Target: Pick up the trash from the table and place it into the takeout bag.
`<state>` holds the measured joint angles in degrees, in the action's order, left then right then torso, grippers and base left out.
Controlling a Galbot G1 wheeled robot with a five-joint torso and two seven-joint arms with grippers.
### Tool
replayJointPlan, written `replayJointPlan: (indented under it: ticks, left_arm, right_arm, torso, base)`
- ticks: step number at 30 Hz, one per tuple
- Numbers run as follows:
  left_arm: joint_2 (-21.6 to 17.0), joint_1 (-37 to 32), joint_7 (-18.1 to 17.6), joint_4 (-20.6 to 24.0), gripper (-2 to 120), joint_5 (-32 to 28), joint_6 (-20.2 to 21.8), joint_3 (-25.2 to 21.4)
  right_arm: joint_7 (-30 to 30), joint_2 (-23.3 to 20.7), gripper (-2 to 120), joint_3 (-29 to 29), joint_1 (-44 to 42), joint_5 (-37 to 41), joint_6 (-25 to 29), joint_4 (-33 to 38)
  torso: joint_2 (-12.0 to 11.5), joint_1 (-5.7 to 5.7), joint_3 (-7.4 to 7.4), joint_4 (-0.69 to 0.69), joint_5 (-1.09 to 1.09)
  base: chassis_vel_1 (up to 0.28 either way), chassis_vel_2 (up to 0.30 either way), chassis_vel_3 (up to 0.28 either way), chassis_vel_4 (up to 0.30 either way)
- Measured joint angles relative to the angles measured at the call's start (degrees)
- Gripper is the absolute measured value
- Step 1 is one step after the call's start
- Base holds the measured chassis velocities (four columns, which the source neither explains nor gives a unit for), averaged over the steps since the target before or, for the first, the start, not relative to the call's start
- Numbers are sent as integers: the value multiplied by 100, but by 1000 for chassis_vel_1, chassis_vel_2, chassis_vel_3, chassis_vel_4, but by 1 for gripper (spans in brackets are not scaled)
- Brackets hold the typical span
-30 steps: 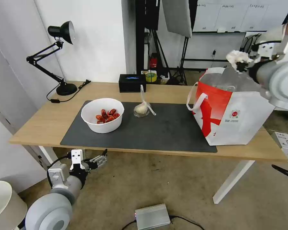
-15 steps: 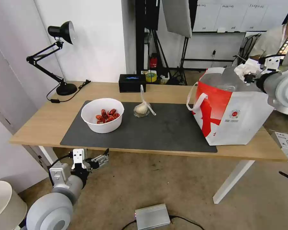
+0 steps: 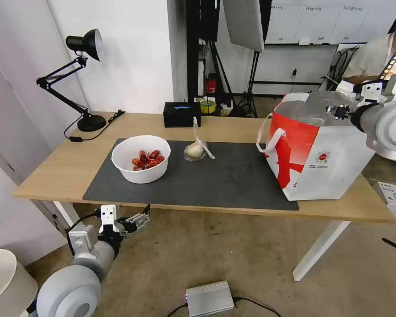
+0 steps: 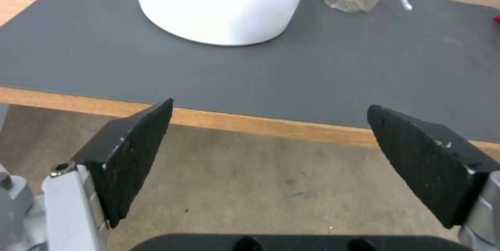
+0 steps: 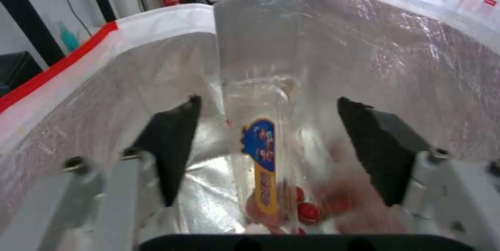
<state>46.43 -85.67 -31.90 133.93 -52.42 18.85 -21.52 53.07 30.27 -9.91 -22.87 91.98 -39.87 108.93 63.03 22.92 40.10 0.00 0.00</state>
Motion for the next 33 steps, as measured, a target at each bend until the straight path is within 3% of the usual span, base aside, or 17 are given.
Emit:
replayJointPlan:
  ticks: [2, 6, 7, 10, 18, 27, 33]
  left_arm:
    - [0, 0, 0, 0, 100, 0, 0, 0]
    - [10, -4, 2, 0, 100, 1, 0, -7]
    - [10, -4, 2, 0, 100, 1, 0, -7]
    - [30, -21, 3, 0, 100, 2, -1, -22]
    - [35, -53, 2, 8, 100, 3, -3, -90]
    - [91, -87, -2, 10, 100, 3, -5, -134]
    - [133, -128, -2, 27, 100, 6, -8, -185]
  right_arm:
    - [-131, 9, 78, -6, -2, -14, 90, 17]
    - [-1171, 133, 96, -16, -63, -355, 851, 121]
    - [-1171, 133, 96, -16, -63, -355, 851, 121]
    - [-2189, 312, 100, 27, -109, -711, 1442, 211]
    - [-3324, 648, 100, 392, -170, -1258, 1915, 443]
    - [-4086, 851, 100, 737, -407, -1672, 2005, 686]
    - [-4237, 787, 100, 513, -1368, -2391, 2476, 1031]
  torso:
    - [0, 0, 0, 0, 0]
    - [0, 0, 0, 0, 0]
    - [0, 0, 0, 0, 0]
    - [0, 0, 0, 0, -1]
    - [0, 0, 0, 1, -1]
    - [0, 0, 0, 2, -1]
    - [0, 0, 0, 1, 0]
  base:
    - [0, 0, 0, 0]
    - [0, 0, 0, 0]
    - [0, 0, 0, 0]
    - [0, 0, 0, 0]
    - [0, 0, 0, 0]
    - [0, 0, 0, 0]
    - [0, 0, 0, 0]
